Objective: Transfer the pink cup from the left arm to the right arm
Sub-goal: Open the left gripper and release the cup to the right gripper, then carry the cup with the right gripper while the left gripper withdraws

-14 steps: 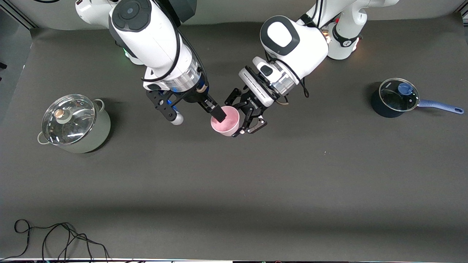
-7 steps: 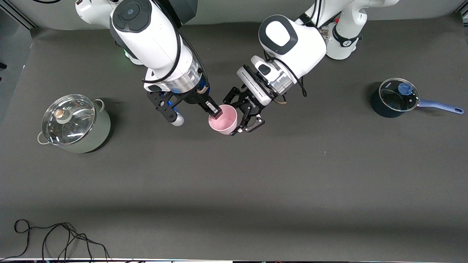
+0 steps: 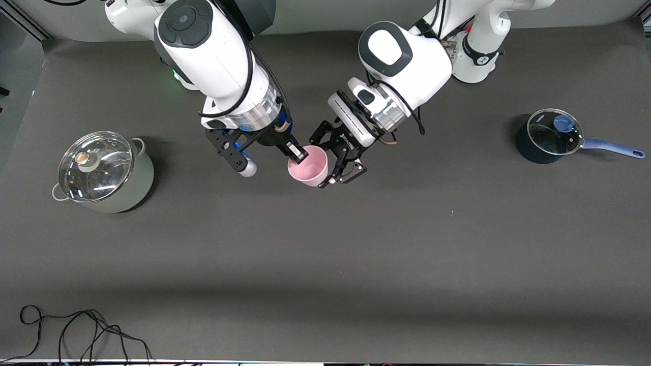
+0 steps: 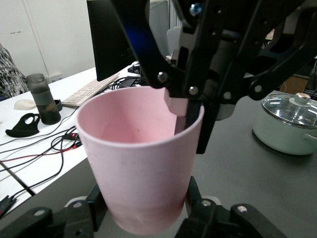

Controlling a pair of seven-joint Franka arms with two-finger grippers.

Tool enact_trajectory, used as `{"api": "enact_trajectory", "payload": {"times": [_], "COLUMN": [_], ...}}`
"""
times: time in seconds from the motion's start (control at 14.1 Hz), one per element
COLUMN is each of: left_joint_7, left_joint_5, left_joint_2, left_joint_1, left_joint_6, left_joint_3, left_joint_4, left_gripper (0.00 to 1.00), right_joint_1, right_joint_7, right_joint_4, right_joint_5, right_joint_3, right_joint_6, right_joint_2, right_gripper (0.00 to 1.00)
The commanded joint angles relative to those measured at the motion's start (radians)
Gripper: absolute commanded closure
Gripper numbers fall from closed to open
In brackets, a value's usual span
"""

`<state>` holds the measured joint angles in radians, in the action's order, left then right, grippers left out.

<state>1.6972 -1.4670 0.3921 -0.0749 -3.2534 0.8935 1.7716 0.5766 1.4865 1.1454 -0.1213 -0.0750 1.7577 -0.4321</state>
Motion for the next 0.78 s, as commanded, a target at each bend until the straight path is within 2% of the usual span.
{"api": "enact_trajectory", "payload": {"times": [0.0,0.21,0.5,0.71], "left_joint_7": [-0.105,-0.105,-0.093,-0.097], "left_joint_5": [-0.018,-0.013,-0.003,-0.001], "left_joint_2": [0.001,0.001,0.007,0.053], "left_joint_1": [-0.006,-0.006,0.004,0.014], "left_joint_6": [-0.043,-0.043,-0.068,-0.080], "left_joint_3": [-0.007,-0.007,-0.016,-0.063], "left_joint_4": [-0.021,-0.020,0.005,0.026], "left_gripper": [0.00,0.00,0.00,0.00], "right_joint_1": [0.011,-0.009,-0.095,-0.188], "right_joint_7": [0.015,-0.020,-0.256,-0.430], "right_joint_4": [-0.033,-0.030,-0.009,0.022], "right_joint_5": [0.015,0.014,0.011,0.005], "right_joint_3": [0.012,0.018,0.020,0.021], "right_joint_6": [-0.010,-0.010,-0.029,-0.095], "right_joint_2": [-0.014,-0.008,0.001,0.015], "right_gripper": [1.00,1.00,1.00,1.00]}}
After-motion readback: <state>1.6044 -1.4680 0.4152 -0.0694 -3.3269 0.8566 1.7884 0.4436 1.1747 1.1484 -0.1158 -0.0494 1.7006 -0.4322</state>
